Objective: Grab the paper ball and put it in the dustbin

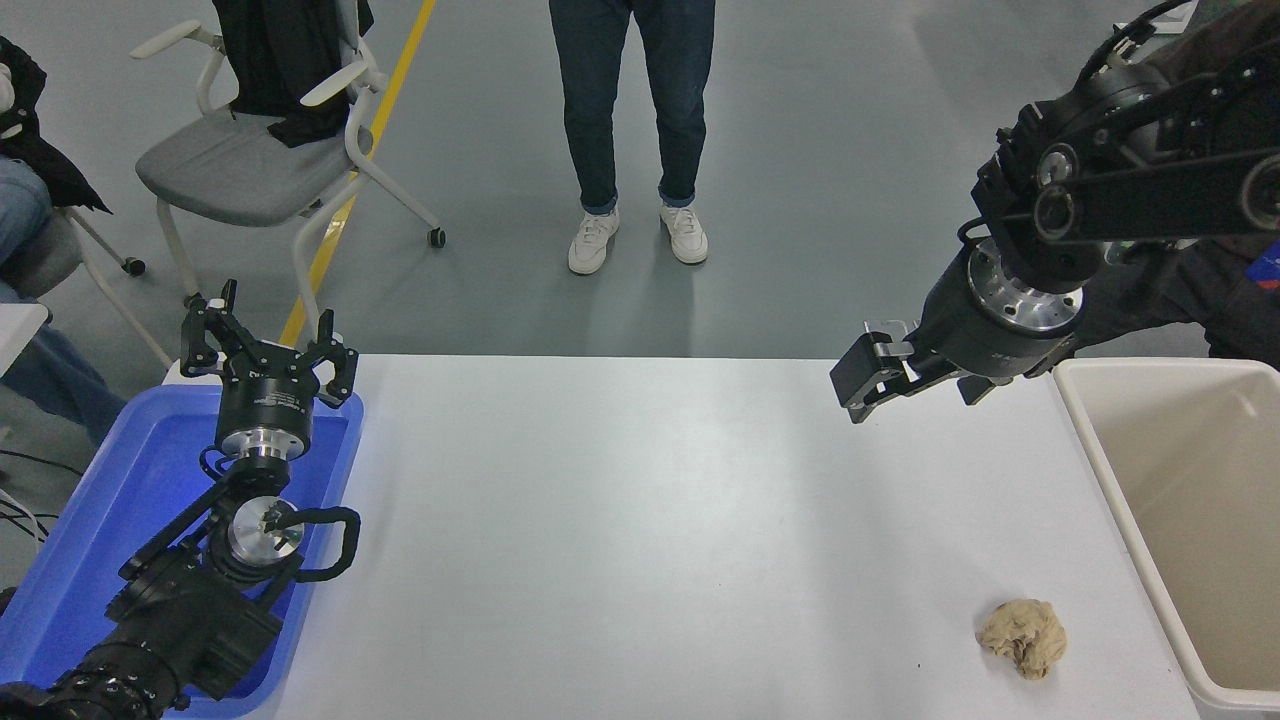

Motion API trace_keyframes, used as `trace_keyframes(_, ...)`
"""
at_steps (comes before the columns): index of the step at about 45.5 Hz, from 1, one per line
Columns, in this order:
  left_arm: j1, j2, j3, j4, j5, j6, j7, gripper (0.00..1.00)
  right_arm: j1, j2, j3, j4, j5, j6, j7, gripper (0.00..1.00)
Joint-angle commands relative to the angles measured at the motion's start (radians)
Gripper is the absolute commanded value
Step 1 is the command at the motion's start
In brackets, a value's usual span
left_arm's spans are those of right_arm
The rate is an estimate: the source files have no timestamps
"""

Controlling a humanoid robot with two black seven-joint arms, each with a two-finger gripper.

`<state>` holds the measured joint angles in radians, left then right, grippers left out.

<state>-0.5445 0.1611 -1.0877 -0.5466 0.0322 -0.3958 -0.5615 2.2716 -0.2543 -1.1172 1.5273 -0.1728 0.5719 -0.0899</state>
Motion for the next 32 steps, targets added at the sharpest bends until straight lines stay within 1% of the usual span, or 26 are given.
trace_keyframes(1,0.003,-0.002,-0.011,-0.001,0.000,0.000,0.000,0.99,-0.018,-0.005,-0.007,-0.001,-0.005,-0.013,-0.001,1.00)
trace_keyframes(15,0.001,-0.002,0.000,0.000,0.000,0.000,-0.001,0.99,-0.020,-0.025,-0.007,-0.001,-0.008,-0.013,-0.001,1.00)
trace_keyframes(19,0.001,-0.002,0.000,0.000,0.000,0.000,-0.001,0.99,-0.021,-0.042,-0.013,-0.001,-0.033,-0.020,-0.001,1.00)
trace_keyframes(26,0.001,-0.002,0.000,0.000,0.000,0.000,-0.001,0.99,-0.055,-0.135,-0.036,0.008,-0.111,-0.038,-0.001,1.00)
trace_keyframes(29,0.001,0.000,0.000,0.000,0.000,0.000,-0.001,0.99,-0.102,-0.201,-0.038,0.008,-0.178,-0.073,-0.001,1.00)
trace_keyframes(32,0.001,-0.002,0.000,-0.001,0.000,0.000,-0.001,0.99,-0.167,-0.282,-0.038,0.008,-0.270,-0.092,-0.001,1.00)
